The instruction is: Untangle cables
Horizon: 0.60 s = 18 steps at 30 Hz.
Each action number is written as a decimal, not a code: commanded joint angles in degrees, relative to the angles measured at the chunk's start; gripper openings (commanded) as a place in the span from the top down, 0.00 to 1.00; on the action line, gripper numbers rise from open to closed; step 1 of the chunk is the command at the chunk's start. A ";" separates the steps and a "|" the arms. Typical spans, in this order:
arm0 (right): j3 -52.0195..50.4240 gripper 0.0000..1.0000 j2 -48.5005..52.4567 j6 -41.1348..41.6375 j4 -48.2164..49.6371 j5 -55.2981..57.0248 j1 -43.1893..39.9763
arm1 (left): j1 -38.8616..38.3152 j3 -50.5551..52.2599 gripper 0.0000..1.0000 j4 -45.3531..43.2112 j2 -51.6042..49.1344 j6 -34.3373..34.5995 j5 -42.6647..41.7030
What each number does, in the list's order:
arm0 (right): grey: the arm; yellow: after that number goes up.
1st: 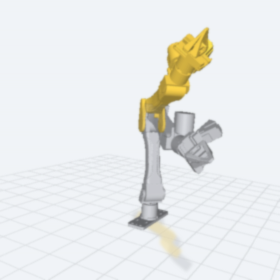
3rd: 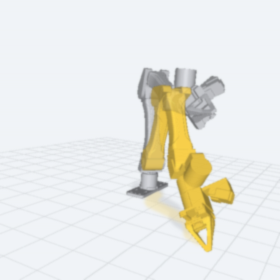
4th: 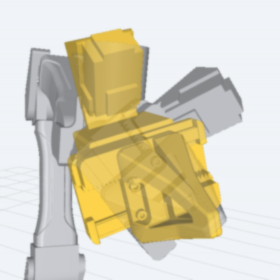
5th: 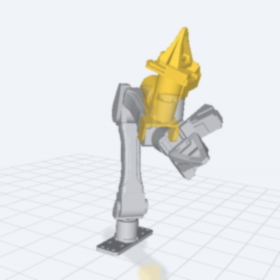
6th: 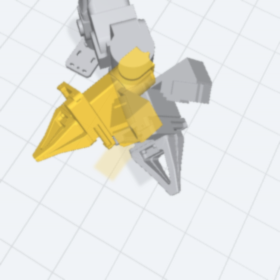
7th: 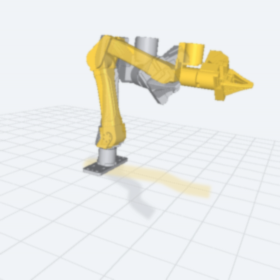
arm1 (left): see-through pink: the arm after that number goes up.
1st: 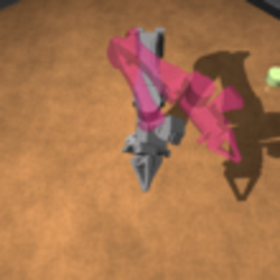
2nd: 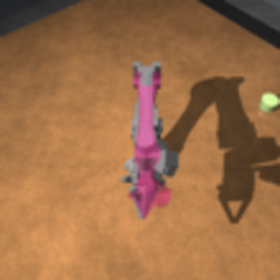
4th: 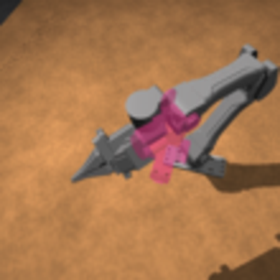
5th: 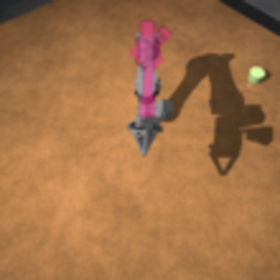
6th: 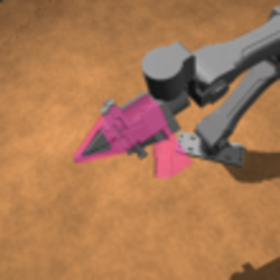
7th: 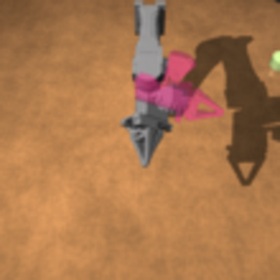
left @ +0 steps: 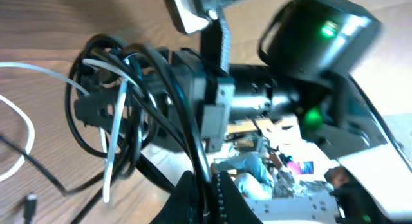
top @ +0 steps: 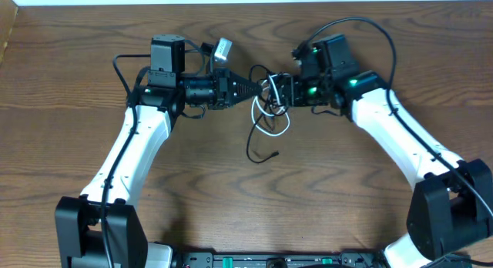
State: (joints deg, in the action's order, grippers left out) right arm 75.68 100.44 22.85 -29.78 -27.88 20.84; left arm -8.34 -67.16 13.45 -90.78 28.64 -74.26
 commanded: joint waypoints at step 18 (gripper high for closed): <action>-0.59 0.58 0.44 -3.74 -8.52 0.04 -8.48 | 0.72 -0.46 0.93 -17.00 0.68 7.28 -12.59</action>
State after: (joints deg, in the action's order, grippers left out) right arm 75.46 100.60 24.91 -39.13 -21.45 12.51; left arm -7.97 -67.07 -3.09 -91.09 35.18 -87.02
